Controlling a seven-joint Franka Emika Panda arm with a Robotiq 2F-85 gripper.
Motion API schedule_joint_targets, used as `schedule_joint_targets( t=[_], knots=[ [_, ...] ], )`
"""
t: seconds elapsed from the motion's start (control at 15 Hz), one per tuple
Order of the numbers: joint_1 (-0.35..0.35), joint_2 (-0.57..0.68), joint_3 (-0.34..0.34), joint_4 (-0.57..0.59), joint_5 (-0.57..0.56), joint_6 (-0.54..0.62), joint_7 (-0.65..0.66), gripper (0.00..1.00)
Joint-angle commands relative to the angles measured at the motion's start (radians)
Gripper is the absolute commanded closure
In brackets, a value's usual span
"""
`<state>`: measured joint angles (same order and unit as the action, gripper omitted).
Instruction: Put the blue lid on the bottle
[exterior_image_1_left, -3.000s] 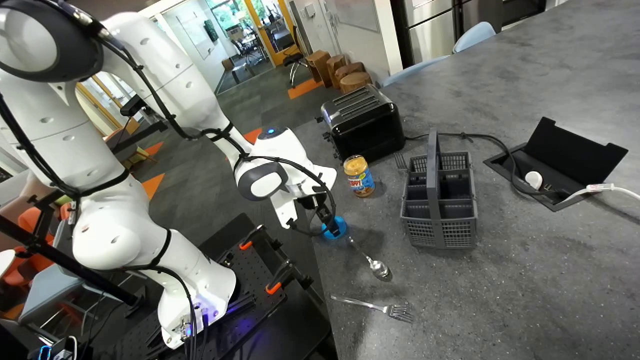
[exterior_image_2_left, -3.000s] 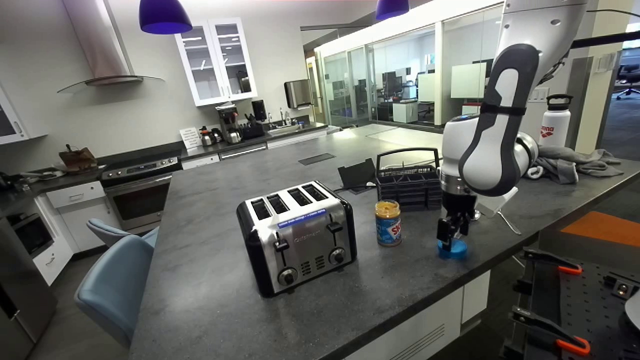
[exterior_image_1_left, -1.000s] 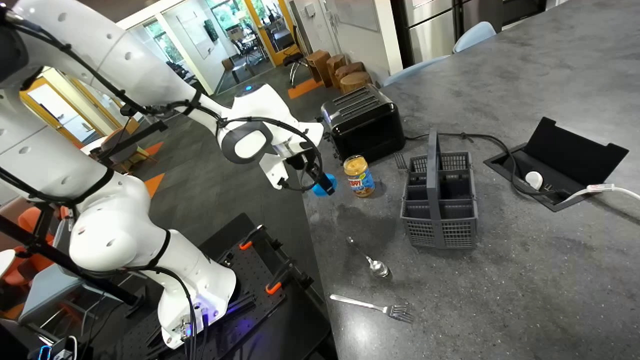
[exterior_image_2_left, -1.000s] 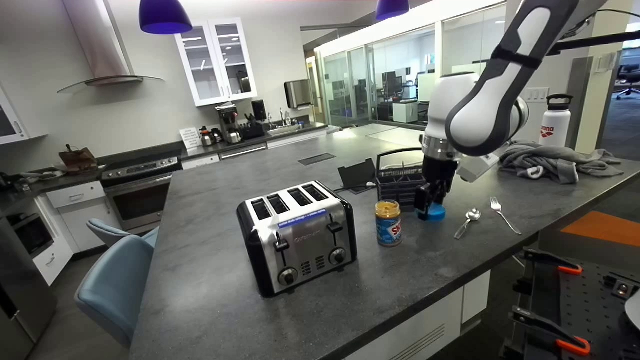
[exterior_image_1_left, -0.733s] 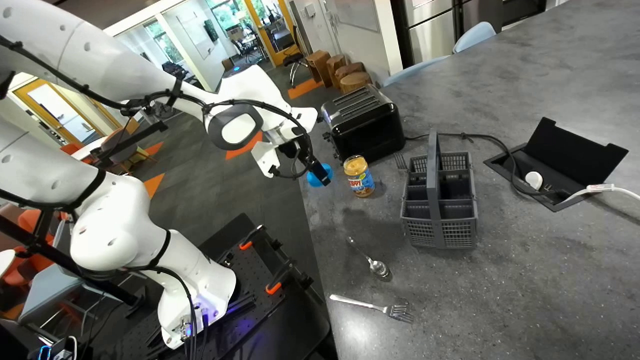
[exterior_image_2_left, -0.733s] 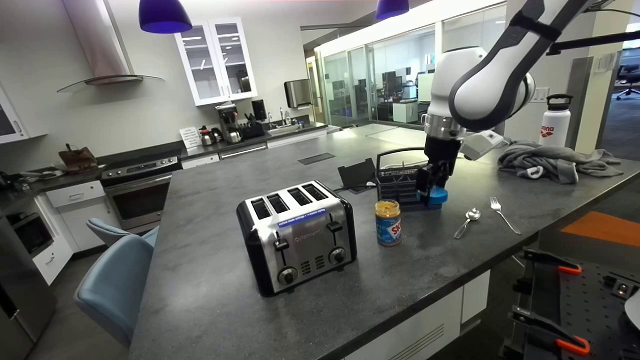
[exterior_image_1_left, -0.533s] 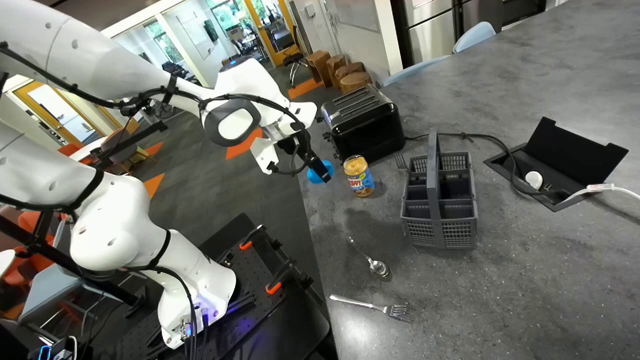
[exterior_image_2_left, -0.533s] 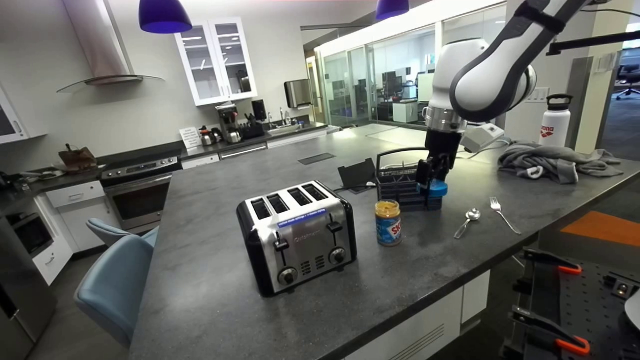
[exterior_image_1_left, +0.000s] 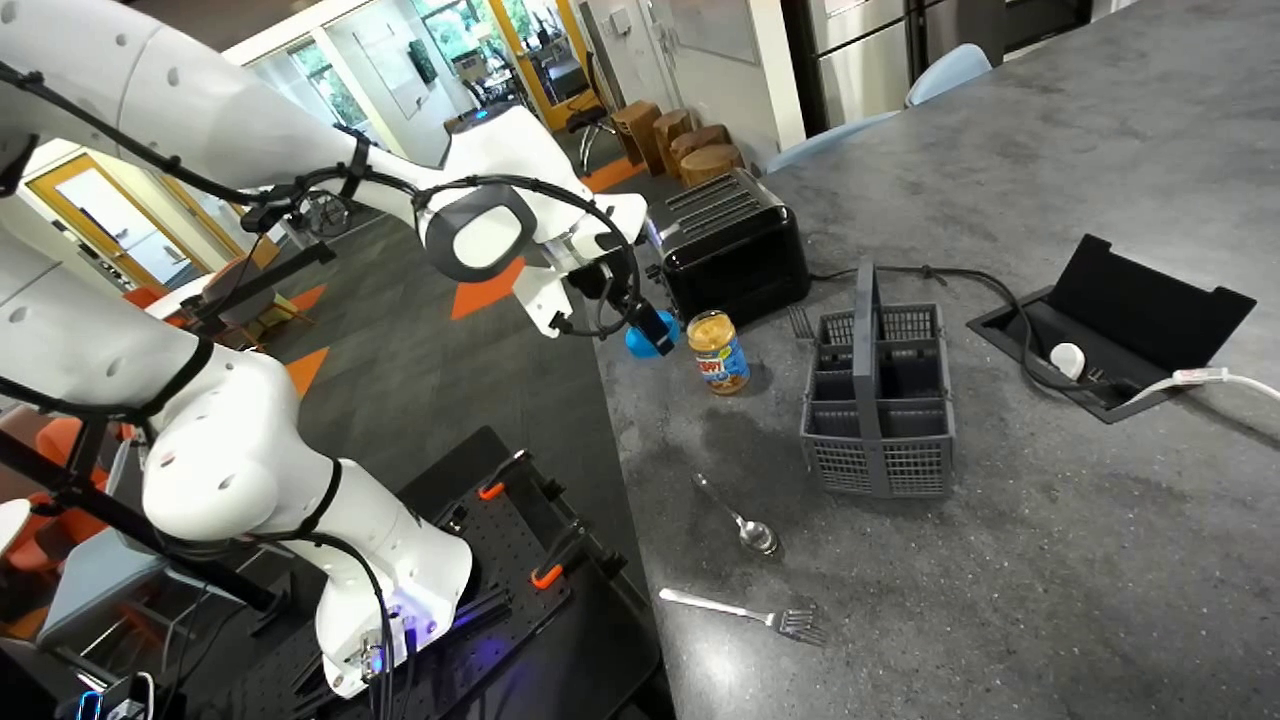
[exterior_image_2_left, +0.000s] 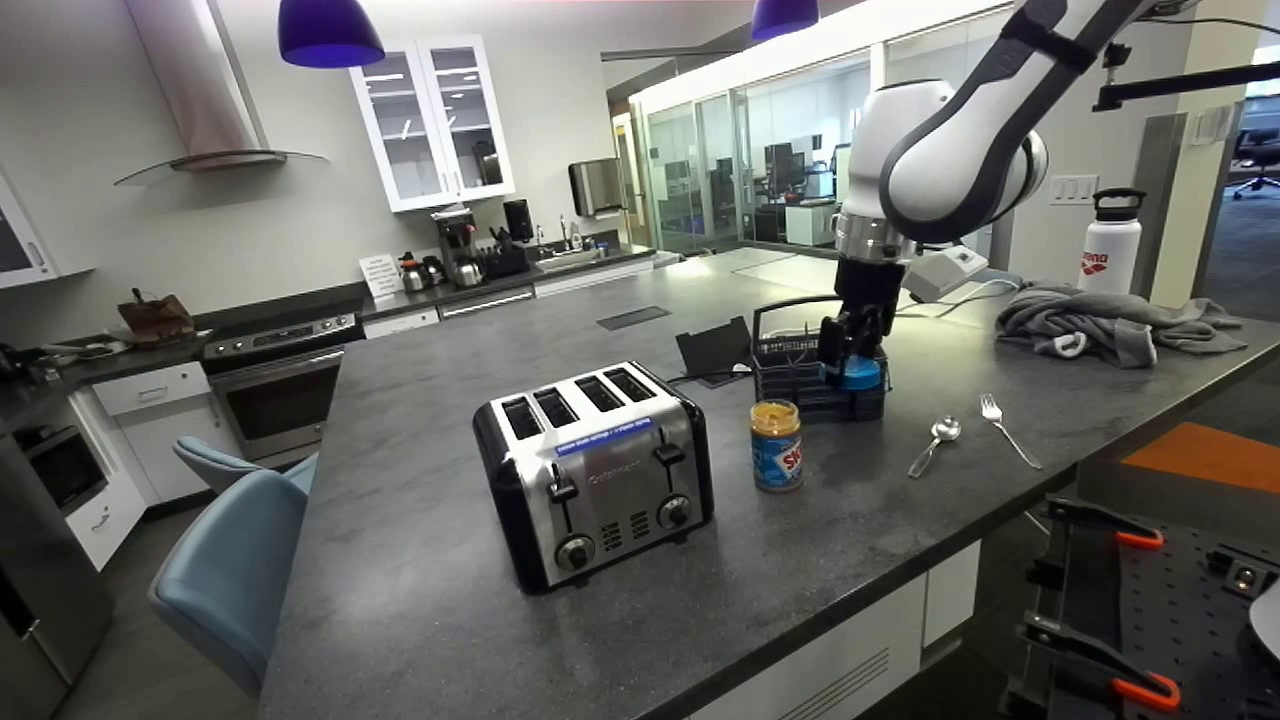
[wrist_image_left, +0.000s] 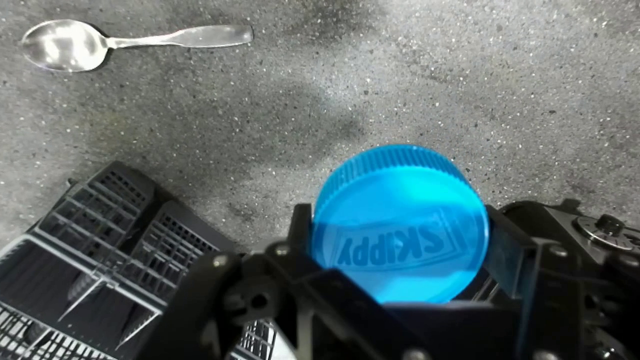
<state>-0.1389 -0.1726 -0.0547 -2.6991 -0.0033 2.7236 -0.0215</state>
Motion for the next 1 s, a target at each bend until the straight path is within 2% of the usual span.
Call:
schedule_joint_targets(
  t=[0.0, 0.4, 0.67, 0.93],
  knots=[
    [0.012, 0.019, -0.015, 0.022, -0.007, -0.004, 0.003, 0.45],
    [0.003, 0.141, -0.006, 0.195, -0.086, -0.037, 0.044, 0.45],
    [0.025, 0.232, -0.008, 0.286, -0.067, -0.082, 0.025, 0.45],
    [0.044, 0.268, 0.0, 0.321, -0.034, -0.11, 0.004, 0.45]
  ],
)
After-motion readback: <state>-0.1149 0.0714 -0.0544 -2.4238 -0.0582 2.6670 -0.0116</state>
